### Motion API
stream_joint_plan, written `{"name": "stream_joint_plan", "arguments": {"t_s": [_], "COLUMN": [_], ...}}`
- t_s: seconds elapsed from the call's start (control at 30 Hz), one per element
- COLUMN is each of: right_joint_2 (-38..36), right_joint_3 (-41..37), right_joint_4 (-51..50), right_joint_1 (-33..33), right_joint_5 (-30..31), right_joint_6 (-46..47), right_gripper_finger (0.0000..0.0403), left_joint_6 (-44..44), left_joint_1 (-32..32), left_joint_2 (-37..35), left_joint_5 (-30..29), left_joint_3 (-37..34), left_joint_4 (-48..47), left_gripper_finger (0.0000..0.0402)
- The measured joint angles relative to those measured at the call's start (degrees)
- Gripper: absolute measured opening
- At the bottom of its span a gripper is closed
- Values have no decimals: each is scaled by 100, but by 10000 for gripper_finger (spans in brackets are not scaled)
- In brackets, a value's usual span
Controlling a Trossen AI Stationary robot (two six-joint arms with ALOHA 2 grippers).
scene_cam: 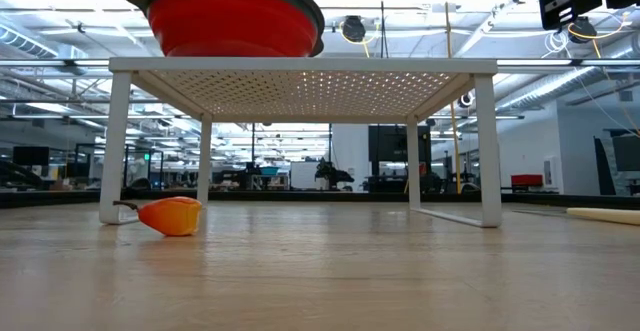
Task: Pick & Place Fruit
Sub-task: Put the orange pear into the red strainer bowl on the shelf
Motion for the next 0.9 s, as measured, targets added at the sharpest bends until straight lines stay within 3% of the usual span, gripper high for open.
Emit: {"name": "stream_joint_plan", "arguments": {"t_s": [0.17, 0.3, 0.57, 0.9], "right_joint_2": [1, 1, 1, 0], "right_joint_3": [0, 0, 0, 0], "right_joint_4": [0, 0, 0, -2], "right_joint_1": [1, 2, 1, 2], "right_joint_5": [-1, 0, 0, 0], "right_joint_6": [0, 0, 0, 0], "right_gripper_finger": [0, 0, 0, 0], "left_joint_6": [1579, 1895, 1175, -421], "left_joint_1": [167, 368, 754, 1056], "left_joint_2": [0, 0, 2, 4], "left_joint_5": [193, 331, 399, 509], "left_joint_3": [0, 0, 0, 0], "left_joint_4": [1703, 3065, 4415, 4483], "left_gripper_finger": [97, 97, 97, 97]}}
